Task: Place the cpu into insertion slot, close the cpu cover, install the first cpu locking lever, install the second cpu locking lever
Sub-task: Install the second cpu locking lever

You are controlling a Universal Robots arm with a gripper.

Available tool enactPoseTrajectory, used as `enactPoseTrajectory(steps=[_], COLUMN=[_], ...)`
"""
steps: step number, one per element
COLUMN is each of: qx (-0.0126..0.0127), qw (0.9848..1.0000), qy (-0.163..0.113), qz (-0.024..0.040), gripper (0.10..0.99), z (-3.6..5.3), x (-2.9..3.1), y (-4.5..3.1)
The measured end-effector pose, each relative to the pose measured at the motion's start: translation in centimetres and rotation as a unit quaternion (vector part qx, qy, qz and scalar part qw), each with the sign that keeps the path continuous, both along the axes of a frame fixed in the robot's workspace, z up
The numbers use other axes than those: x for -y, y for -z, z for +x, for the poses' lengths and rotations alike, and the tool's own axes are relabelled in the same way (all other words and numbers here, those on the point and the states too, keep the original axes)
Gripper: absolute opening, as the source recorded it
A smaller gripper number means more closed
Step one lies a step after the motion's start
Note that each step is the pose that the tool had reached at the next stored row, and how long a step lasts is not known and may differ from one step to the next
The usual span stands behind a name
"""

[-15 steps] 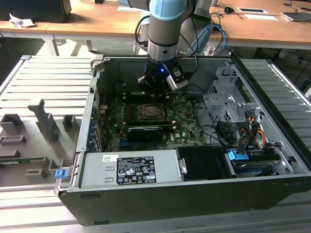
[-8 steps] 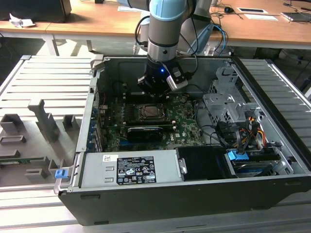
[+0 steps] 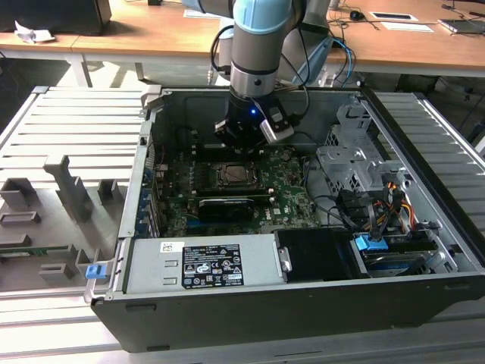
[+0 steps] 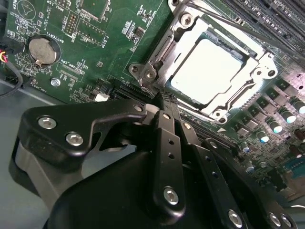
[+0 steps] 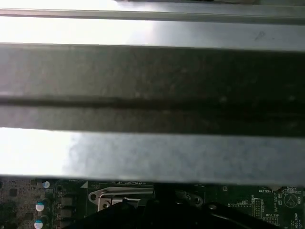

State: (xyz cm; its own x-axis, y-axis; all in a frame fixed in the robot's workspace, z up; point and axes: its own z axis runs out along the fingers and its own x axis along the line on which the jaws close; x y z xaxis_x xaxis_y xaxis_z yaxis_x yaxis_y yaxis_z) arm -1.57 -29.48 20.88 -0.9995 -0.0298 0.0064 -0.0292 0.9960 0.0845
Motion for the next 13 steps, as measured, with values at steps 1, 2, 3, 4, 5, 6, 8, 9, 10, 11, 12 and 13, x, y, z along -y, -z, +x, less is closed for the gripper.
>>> enactPoseTrajectory(steps=[1,2,3,4,5,6,8,9,10,11,12,13], qx=[0.0000,0.0000,0.0000,0.0000,0.0000,0.0000,0.0000,0.0000,0.0000,0.0000,0.0000,0.0000], qw=[1.0000,1.0000,1.0000,1.0000,1.0000,1.0000,1.0000,1.0000,1.0000,1.0000,1.0000,1.0000], qy=[0.000,0.000,0.000,0.000,0.000,0.000,0.000,0.000,0.000,0.000,0.000,0.000], qz=[0.0000,0.0000,0.0000,0.0000,0.0000,0.0000,0.0000,0.0000,0.0000,0.0000,0.0000,0.0000], gripper=[0.106,0.106,0.106,0.106,0.106,0.106,0.106,0.106,0.106,0.106,0.106,0.106], z=[0.00,0.00,0.00,0.00,0.00,0.00,0.00,0.00,0.00,0.00,0.00,0.00], x=[0.08,0.16,0.30,0.37,0.44,0.55,0.74,0.80,0.84,0.92,0.95,0.95], y=[0.00,0.00,0.00,0.00,0.00,0.00,0.00,0.00,0.00,0.00,-0.03,-0.13])
